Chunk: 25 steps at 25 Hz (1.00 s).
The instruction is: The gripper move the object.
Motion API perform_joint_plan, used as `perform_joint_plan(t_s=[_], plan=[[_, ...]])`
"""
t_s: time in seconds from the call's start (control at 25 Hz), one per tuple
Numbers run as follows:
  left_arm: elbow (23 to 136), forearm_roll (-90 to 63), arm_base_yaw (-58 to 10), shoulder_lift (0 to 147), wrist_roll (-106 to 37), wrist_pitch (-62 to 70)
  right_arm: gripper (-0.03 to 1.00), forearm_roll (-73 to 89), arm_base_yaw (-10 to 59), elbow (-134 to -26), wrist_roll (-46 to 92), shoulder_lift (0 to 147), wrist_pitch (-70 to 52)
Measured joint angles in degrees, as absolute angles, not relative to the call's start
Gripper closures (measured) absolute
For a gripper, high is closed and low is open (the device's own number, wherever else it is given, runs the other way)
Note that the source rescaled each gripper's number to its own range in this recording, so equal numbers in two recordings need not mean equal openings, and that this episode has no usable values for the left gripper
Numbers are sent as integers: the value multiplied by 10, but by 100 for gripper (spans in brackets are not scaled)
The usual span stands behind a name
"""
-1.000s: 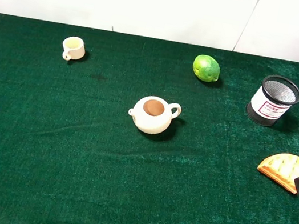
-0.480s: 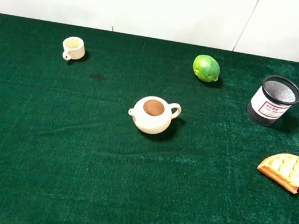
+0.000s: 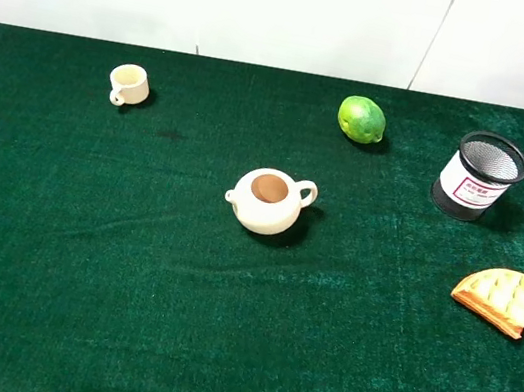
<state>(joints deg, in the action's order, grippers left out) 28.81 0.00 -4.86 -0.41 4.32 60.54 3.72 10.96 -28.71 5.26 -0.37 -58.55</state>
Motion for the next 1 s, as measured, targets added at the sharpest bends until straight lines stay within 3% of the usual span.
perform_joint_plan(t_s=[1.0], plan=[[288, 0, -49, -4, 43, 605, -3, 36, 108, -287, 50, -4, -586]])
